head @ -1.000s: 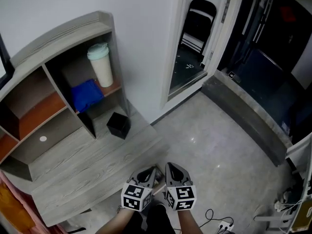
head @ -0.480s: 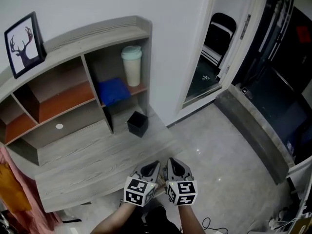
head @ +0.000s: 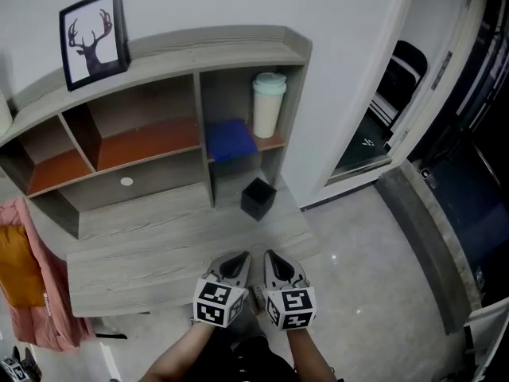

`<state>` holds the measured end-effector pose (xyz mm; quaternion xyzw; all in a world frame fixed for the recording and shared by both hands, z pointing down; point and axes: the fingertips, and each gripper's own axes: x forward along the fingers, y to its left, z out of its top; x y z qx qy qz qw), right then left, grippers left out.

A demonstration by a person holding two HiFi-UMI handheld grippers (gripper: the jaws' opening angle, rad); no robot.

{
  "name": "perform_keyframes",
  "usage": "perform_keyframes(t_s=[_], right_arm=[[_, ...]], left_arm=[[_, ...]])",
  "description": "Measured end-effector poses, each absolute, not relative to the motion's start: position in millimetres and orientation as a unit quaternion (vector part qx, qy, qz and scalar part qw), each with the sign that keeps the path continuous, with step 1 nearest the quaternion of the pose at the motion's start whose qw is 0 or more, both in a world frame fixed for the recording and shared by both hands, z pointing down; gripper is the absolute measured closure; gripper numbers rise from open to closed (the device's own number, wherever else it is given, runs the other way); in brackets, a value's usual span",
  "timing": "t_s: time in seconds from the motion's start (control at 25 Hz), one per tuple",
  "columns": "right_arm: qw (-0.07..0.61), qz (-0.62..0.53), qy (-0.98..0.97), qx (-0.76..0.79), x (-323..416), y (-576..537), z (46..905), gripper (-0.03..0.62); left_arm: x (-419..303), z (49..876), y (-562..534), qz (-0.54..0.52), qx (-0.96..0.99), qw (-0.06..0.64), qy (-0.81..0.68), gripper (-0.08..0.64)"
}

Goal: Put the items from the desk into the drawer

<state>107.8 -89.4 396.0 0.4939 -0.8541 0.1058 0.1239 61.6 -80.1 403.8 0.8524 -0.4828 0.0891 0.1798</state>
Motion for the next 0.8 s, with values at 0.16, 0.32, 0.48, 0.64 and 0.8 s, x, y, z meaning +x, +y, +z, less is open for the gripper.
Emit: perform_keyframes(t_s=[0.16,0.32,0.48,0.64,0.8], right_arm=[[0.129,0.099,-0.869,0.467,82.9,-87.2,395.9,0.581],[0.131,0.098,-0.874,0.457,71.4,-87.1,397.3,0.581],[0.132,0.100,-0.874,0.456,69.2,-89.9,398.8,0.581],[0.132,0.101,-0.874,0.457,67.5,-92.9,398.9,0.581],[0.132,0.103,-0.872,0.460,65.9,-97.0,400.3,0.581]], left_arm=[[41.9,399.4,-82.2,0.073,0.845,0.179,-0.498,0.551],[31.3,393.3,-83.1,0.063,0.847,0.167,-0.500,0.551],[24.4,393.4,-85.8,0.058,0.843,0.171,-0.507,0.551],[21.0,397.3,-87.3,0.062,0.839,0.178,-0.510,0.551],[21.6,398.9,-89.5,0.066,0.842,0.178,-0.504,0.551]])
